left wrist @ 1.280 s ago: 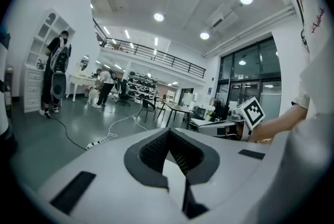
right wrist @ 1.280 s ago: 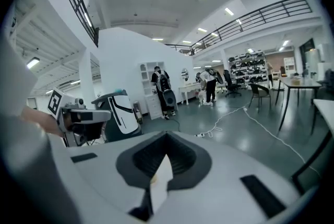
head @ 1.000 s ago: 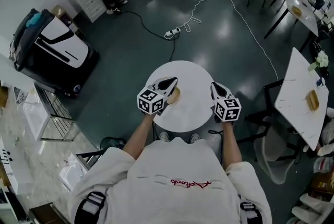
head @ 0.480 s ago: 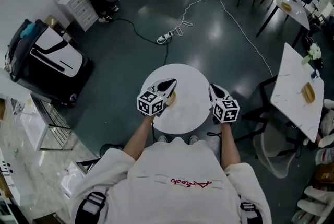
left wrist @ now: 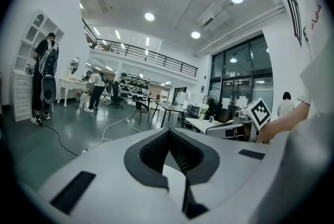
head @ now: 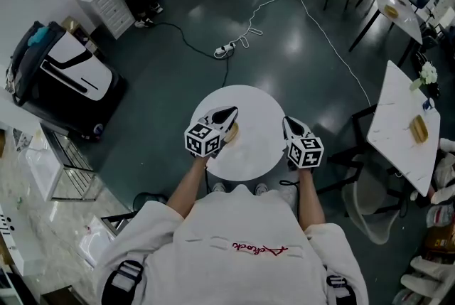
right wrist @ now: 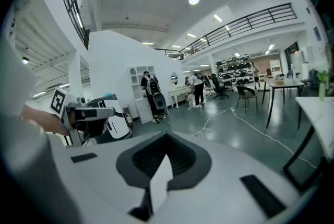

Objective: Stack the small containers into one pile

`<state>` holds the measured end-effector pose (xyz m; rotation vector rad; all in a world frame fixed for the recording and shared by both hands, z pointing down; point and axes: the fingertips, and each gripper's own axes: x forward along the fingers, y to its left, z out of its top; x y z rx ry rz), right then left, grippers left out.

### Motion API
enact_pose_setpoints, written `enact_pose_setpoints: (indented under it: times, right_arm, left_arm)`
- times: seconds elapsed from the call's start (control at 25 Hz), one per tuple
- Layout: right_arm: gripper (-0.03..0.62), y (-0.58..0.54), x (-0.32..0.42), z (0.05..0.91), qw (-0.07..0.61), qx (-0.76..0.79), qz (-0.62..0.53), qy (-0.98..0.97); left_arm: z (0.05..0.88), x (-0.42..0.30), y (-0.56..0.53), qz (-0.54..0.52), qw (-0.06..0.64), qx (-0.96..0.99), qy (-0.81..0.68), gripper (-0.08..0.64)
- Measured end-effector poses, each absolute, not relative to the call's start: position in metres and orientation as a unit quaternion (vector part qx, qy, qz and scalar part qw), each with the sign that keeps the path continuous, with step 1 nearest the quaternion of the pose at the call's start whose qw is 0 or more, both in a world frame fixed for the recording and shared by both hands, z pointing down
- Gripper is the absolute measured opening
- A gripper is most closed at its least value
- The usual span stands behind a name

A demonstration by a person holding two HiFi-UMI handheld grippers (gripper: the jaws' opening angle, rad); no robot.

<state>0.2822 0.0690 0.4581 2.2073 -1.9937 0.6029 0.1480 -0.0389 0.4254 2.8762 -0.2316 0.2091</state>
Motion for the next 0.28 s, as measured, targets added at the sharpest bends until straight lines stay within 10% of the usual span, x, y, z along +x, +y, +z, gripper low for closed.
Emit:
enact_pose_setpoints:
  times: [0.28]
  right_arm:
    - [0.02, 0.0644, 0.2743, 0.4581, 0.056, 0.722, 0.197, -0.661]
  left_arm:
    - [0.4249, 0.1419, -0.0424, 0.072, 0.125, 0.986, -0.084, 0.011]
